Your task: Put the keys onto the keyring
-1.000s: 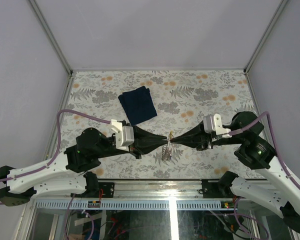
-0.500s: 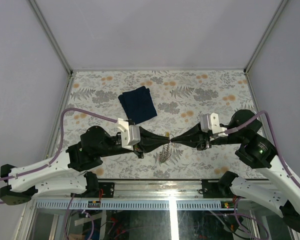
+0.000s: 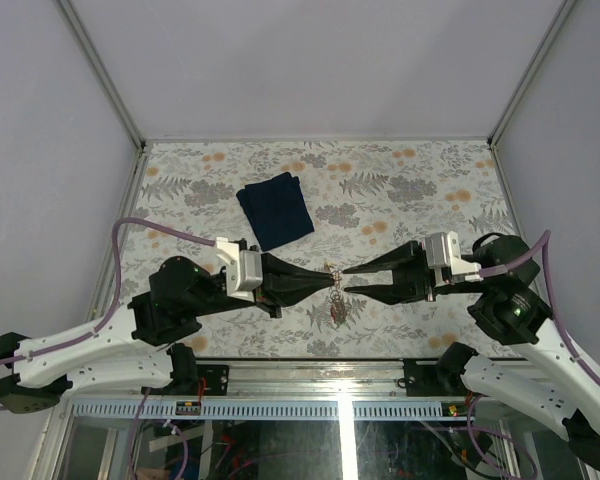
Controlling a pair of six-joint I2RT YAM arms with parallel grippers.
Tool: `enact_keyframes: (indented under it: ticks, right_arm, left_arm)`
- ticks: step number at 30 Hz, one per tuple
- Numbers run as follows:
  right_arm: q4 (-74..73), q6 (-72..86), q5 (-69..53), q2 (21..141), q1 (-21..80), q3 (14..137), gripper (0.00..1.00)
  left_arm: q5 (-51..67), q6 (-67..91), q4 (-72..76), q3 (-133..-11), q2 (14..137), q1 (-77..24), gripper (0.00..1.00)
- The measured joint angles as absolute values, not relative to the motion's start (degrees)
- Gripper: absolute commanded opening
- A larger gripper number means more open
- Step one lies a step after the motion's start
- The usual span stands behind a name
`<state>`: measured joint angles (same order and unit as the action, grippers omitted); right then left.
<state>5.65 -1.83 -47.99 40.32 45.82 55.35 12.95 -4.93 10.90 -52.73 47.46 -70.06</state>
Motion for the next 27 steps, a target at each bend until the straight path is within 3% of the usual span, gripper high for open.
enact_keyframes:
  ticks: [14,27]
  right_arm:
    - [13.17,2.44,-48.84,41.98,45.82,54.33,0.34]
    - [14.61,3.92,-50.65,43.27,45.84,53.58,0.24]
  left_arm:
    - [14.63,-3.86,13.30,-52.71,46.96,-70.06,0.00]
    - [15.18,-3.86,13.32,-52.71,47.46,-70.06,0.00]
